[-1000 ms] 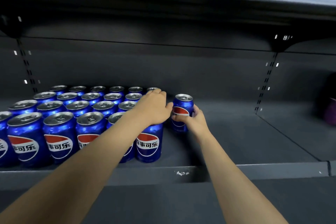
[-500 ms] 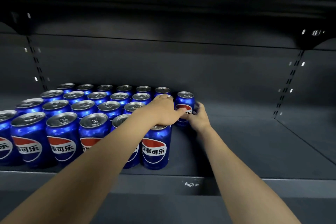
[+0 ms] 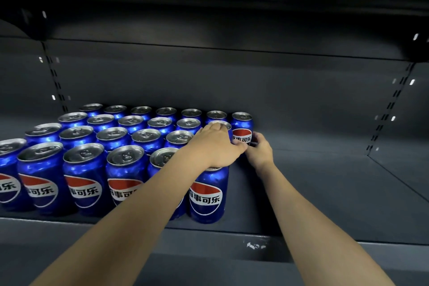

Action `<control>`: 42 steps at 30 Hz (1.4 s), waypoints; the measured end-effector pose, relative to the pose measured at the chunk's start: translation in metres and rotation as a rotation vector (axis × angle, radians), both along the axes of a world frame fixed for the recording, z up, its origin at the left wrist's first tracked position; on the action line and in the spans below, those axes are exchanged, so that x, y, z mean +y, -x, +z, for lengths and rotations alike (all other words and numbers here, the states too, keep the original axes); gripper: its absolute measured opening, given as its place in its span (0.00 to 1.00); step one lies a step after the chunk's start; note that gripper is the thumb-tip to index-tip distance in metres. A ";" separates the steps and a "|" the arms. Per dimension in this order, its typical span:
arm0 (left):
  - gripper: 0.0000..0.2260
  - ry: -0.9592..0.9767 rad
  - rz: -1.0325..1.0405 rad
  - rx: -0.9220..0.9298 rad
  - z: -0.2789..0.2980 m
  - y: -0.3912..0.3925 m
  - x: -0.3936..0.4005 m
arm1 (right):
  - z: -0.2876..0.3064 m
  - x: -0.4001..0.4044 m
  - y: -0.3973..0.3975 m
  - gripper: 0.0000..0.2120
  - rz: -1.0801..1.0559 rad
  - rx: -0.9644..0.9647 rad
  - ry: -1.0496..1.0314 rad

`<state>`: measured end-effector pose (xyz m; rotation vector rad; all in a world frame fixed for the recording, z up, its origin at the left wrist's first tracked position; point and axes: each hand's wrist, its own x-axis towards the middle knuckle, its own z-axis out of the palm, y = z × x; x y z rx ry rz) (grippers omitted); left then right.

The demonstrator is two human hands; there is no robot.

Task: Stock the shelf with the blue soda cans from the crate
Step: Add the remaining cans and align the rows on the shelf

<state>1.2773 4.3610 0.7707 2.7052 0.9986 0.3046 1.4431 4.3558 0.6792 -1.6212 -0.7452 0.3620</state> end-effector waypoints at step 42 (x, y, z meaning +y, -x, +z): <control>0.19 -0.010 0.014 0.130 0.020 0.030 -0.018 | 0.025 -0.037 0.074 0.33 0.068 -0.715 0.752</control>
